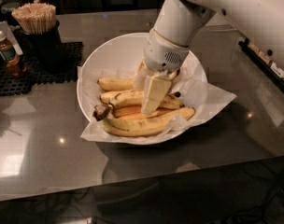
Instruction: Pick banana from white bowl
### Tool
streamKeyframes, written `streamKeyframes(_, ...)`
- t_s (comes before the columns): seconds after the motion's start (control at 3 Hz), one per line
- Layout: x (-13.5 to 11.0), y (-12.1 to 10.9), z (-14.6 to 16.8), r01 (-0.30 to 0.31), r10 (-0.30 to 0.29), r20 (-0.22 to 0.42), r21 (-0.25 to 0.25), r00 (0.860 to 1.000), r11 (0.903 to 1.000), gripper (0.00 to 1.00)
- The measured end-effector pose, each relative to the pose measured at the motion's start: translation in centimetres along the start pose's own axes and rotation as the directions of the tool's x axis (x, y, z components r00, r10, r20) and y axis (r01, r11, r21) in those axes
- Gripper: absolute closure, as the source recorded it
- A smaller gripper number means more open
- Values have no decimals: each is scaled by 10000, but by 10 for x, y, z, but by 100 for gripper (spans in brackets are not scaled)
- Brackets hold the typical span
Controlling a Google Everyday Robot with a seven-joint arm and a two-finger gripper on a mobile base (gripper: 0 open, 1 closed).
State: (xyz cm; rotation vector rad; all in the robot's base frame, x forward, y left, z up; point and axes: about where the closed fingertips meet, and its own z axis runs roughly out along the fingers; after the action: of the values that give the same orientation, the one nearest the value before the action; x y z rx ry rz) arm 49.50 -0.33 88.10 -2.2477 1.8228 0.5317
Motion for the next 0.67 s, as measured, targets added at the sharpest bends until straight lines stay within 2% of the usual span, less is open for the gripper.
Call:
streamKeyframes(0.33, -4, -5, 11, 107, -103, 155, -258, 9998, 9996, 38)
streamKeyframes(0.67, -6, -5, 11, 118, -111, 195, -312, 9997, 9994, 57)
